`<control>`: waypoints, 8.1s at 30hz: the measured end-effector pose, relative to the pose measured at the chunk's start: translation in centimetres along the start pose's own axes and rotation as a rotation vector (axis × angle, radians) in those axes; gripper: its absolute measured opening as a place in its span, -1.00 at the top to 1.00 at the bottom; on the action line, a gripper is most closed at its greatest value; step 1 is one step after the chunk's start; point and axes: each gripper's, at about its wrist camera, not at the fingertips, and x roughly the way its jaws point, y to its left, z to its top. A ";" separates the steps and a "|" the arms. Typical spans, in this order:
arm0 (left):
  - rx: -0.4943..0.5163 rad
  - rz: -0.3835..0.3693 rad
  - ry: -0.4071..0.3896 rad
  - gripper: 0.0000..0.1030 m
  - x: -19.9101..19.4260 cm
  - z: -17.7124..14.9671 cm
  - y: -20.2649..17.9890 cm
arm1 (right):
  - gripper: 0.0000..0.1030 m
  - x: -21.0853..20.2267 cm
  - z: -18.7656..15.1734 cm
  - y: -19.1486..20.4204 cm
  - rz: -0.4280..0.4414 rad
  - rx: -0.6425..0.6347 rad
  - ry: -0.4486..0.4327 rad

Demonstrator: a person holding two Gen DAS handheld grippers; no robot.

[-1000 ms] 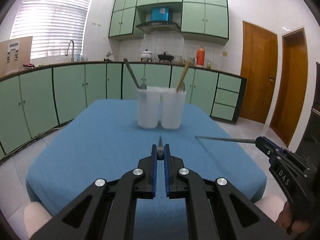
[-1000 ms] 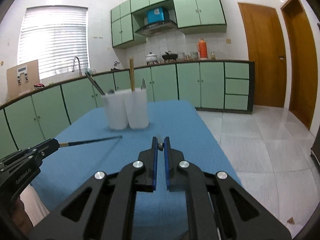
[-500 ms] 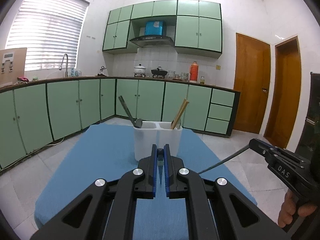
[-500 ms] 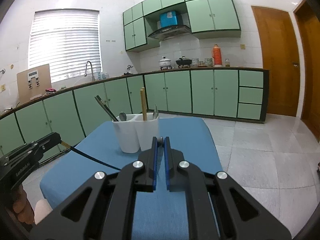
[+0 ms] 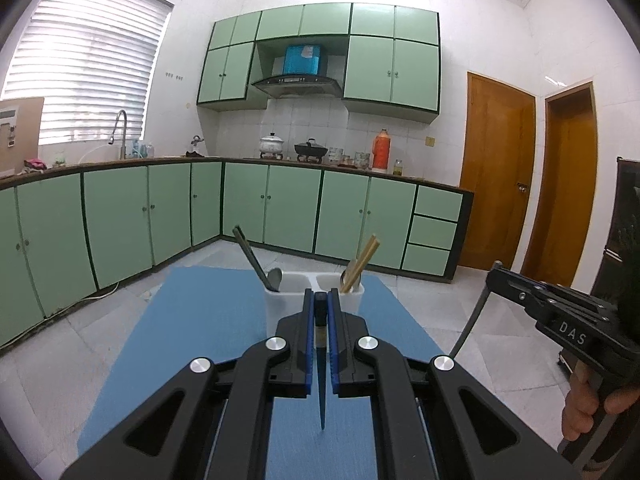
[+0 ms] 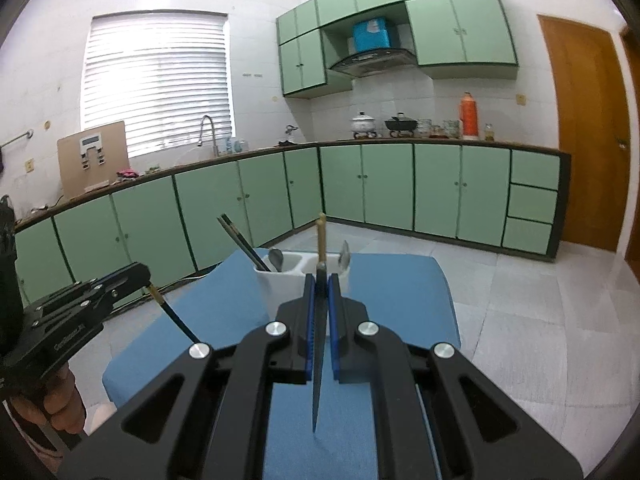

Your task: Organize utensils

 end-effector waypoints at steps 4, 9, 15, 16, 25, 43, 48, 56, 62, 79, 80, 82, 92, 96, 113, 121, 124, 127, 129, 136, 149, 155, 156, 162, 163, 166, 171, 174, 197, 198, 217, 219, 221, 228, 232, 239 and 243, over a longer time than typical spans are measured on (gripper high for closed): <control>0.007 -0.003 -0.010 0.88 0.1 0.9 0.2 | 0.90 0.7 1.4 0.9 0.021 -0.029 -0.001; 0.013 -0.004 -0.033 0.88 0.4 2.1 0.4 | 0.90 1.3 3.4 1.6 0.057 -0.040 -0.018; 0.022 0.003 -0.098 0.88 0.9 5.1 0.7 | 0.90 2.0 7.0 2.2 0.092 -0.046 -0.059; 0.023 0.002 -0.108 0.88 1.0 5.6 0.8 | 0.90 2.2 7.7 2.3 0.094 -0.048 -0.069; 0.039 0.024 -0.223 0.88 3.6 11.0 0.9 | 0.90 4.7 14.7 2.2 0.089 -0.063 -0.161; 0.035 0.047 -0.140 0.88 16.7 10.9 2.4 | 0.90 16.9 12.7 -1.0 0.000 -0.040 -0.022; 0.025 0.053 -0.100 0.88 18.4 9.8 2.9 | 0.90 18.8 11.1 -0.9 0.001 -0.036 0.023; 0.019 0.060 -0.043 0.88 20.2 8.1 3.7 | 0.90 20.9 9.0 -0.9 0.007 -0.030 0.091; 0.007 0.064 -0.001 0.87 21.1 7.2 4.2 | 0.90 21.8 7.8 -1.1 0.008 -0.020 0.135; -0.016 0.080 -0.005 0.16 20.7 7.8 5.1 | 0.53 20.0 8.8 -2.6 -0.016 0.044 0.085; -0.016 0.079 -0.009 0.11 20.5 7.9 5.1 | 0.42 19.7 9.0 -2.8 -0.019 0.047 0.078; -0.013 0.078 -0.019 0.00 20.1 8.0 5.0 | 0.33 18.8 9.2 -3.0 -0.028 0.053 0.055; 0.001 0.067 -0.087 -0.69 16.4 8.3 4.7 | -0.50 14.4 8.8 -3.5 -0.064 0.040 -0.032; 0.008 0.065 -0.094 -0.77 14.8 7.8 4.5 | -0.68 12.6 8.0 -3.3 -0.065 0.032 -0.051; 0.041 0.065 -0.055 -0.88 6.8 4.0 3.3 | -0.87 5.5 3.9 -1.5 -0.057 0.021 -0.046; 0.040 0.077 -0.032 -0.88 3.5 2.0 3.0 | -0.87 3.1 2.1 0.1 -0.047 0.021 -0.032; 0.032 0.087 -0.028 -0.88 2.5 1.5 3.1 | -0.87 2.2 1.4 0.5 -0.047 0.019 -0.027; 0.027 0.093 -0.020 -0.88 1.6 1.2 3.2 | -0.87 1.6 0.7 0.9 -0.050 0.018 -0.014; 0.023 0.098 -0.009 -0.88 0.8 0.7 3.0 | -0.87 1.2 0.2 1.2 -0.051 0.021 -0.004; 0.039 0.106 0.037 -0.88 -0.3 -0.4 2.5 | -0.87 0.4 -1.0 2.1 -0.055 0.032 0.040; 0.047 0.115 0.020 -0.88 -2.2 -0.5 1.9 | -0.87 -1.3 -1.1 2.7 -0.054 0.013 0.028; 0.046 0.120 0.011 -0.88 -2.4 -0.4 1.8 | -0.86 -1.5 -1.0 2.5 -0.054 0.013 0.023; 0.047 0.122 0.011 -0.88 -2.4 -0.4 1.9 | -0.86 -1.5 -1.0 2.5 -0.055 0.013 0.022; 0.045 0.123 0.013 -0.88 -2.3 -0.3 2.0 | -0.87 -1.4 -1.1 2.4 -0.056 0.012 0.024; 0.044 0.122 0.013 -0.88 -2.3 -0.3 2.0 | -0.86 -1.4 -1.1 2.4 -0.055 0.011 0.023; 0.041 0.122 0.014 -0.88 -2.3 -0.3 2.0 | -0.86 -1.5 -1.1 2.5 -0.053 0.007 0.022; 0.039 0.122 0.014 -0.88 -2.4 -0.3 2.2 | -0.86 -1.5 -1.1 2.5 -0.052 0.006 0.022; 0.039 0.123 0.014 -0.88 -2.3 -0.3 2.2 | -0.86 -1.5 -1.1 2.5 -0.051 0.004 0.023; 0.033 0.125 0.017 -0.88 -2.2 -0.3 2.7 | -0.86 -1.3 -0.9 2.9 -0.051 -0.001 0.024; 0.032 0.126 0.017 -0.88 -2.2 -0.3 2.7 | -0.87 -1.4 -0.9 2.9 -0.051 -0.002 0.024; 0.040 0.135 0.011 -0.88 -2.3 -0.3 2.6 | -0.86 -1.3 -0.8 2.9 -0.051 -0.002 0.023; 0.041 0.134 0.011 -0.88 -2.3 -0.3 2.6 | -0.87 -1.3 -0.8 2.9 -0.051 -0.001 0.024; 0.039 0.136 0.010 -0.88 -2.3 -0.3 2.6 | -0.86 -1.3 -0.9 2.9 -0.052 -0.003 0.024; 0.036 0.137 0.012 -0.88 -2.2 -0.3 2.6 | -0.87 -1.2 -0.9 2.9 -0.053 -0.003 0.026; 0.034 0.141 0.015 -0.88 -2.1 -0.3 2.7 | -0.87 -1.2 -0.9 2.9 -0.053 -0.002 0.027; 0.029 0.142 0.015 -0.88 -2.0 -0.3 2.7 | -0.87 -1.2 -0.9 3.0 -0.053 -0.003 0.027; 0.029 0.145 0.014 -0.88 -2.1 -0.3 2.8 | -0.87 -1.1 -0.9 3.0 -0.054 -0.003 0.026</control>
